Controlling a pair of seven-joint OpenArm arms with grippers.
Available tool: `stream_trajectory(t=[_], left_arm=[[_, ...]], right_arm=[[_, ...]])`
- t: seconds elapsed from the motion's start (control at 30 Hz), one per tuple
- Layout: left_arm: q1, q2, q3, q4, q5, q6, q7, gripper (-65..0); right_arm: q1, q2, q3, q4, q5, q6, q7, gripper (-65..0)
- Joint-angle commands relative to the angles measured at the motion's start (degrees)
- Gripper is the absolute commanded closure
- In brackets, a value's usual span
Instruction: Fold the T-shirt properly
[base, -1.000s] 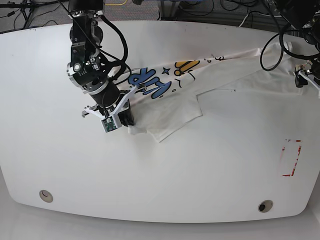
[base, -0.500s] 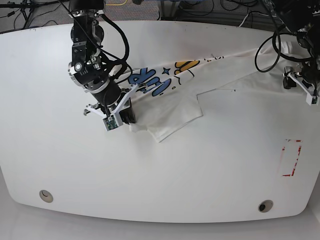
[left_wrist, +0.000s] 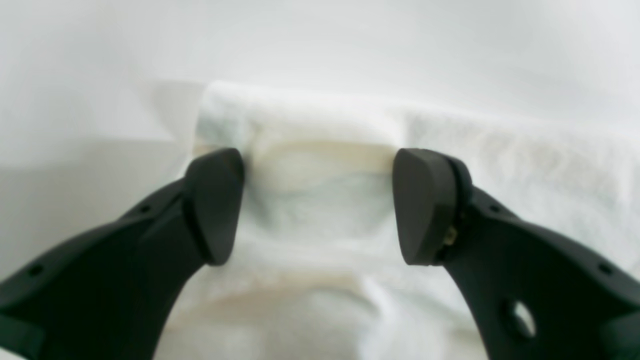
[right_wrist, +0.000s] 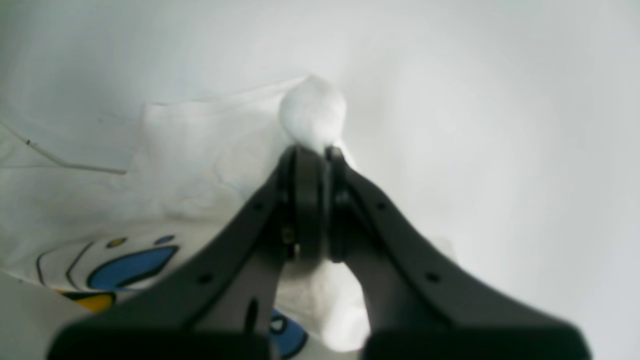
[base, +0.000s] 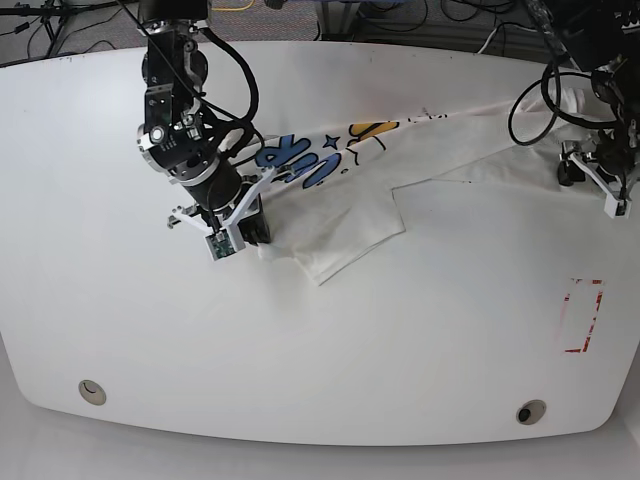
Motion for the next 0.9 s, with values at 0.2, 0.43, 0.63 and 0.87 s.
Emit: stream_trajectory(t=[0.2, 0.43, 0.63, 0.87], left_arm=[[0.1, -0.8, 0.7, -1.0, 0.0, -0.3, 2.4, -43.1], [0.5, -1.8, 0.4, -1.6, -0.1, -0.3, 2.9, -43.4], [0.2, -2.2, 0.4, -0.5, 0.1, -0.3, 3.8, -44.0], [0.3, -2.4, 0.8, 2.4, 0.3, -0.3, 4.6, -44.0]], right_arm=[[0.7, 0.4, 0.3, 0.5, 0.5, 0.0, 1.5, -1.1], [0.7, 0.4, 0.4, 0.6, 0.5, 0.0, 1.2, -1.1], [0.7, 0.5, 0.4, 0.7, 0.5, -0.1, 1.2, -0.9], [0.8, 0.5, 0.4, 0.8, 0.4, -0.2, 1.3, -0.8]])
